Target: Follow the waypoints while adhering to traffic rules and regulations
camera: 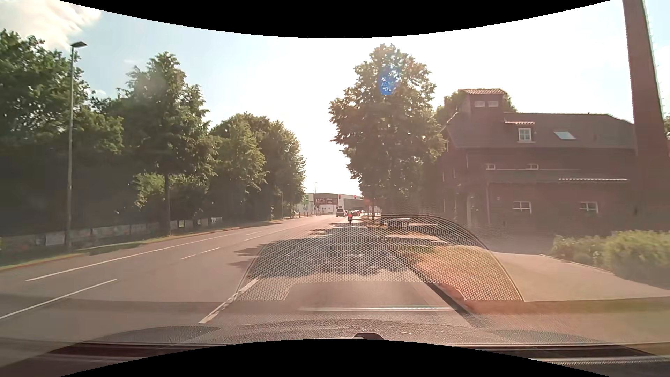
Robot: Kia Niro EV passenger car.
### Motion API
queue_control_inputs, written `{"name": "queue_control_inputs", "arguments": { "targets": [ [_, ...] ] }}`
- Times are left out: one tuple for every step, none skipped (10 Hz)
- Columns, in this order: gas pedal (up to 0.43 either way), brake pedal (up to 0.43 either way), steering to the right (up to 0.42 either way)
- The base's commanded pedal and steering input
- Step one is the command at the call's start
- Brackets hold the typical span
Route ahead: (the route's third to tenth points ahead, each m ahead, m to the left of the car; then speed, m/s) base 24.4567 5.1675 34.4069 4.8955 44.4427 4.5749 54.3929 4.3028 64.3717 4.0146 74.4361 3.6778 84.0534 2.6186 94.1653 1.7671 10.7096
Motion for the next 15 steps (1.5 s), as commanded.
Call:
{"name": "queue_control_inputs", "arguments": {
  "targets": [
    [0.087, 0.0, 0.006],
    [0.087, 0.0, 0.006],
    [0.087, 0.0, 0.006],
    [0.098, 0.0, 0.006],
    [0.098, 0.0, 0.006],
    [0.098, 0.0, 0.006],
    [0.11, 0.0, 0.006],
    [0.11, 0.0, 0.006],
    [0.118, 0.0, 0.006],
    [0.118, 0.0, 0.006],
    [0.118, 0.0, 0.005],
    [0.118, 0.0, 0.005],
    [0.118, 0.0, 0.005],
    [0.118, 0.0, 0.005],
    [0.118, 0.0, 0.005]
  ]
}}
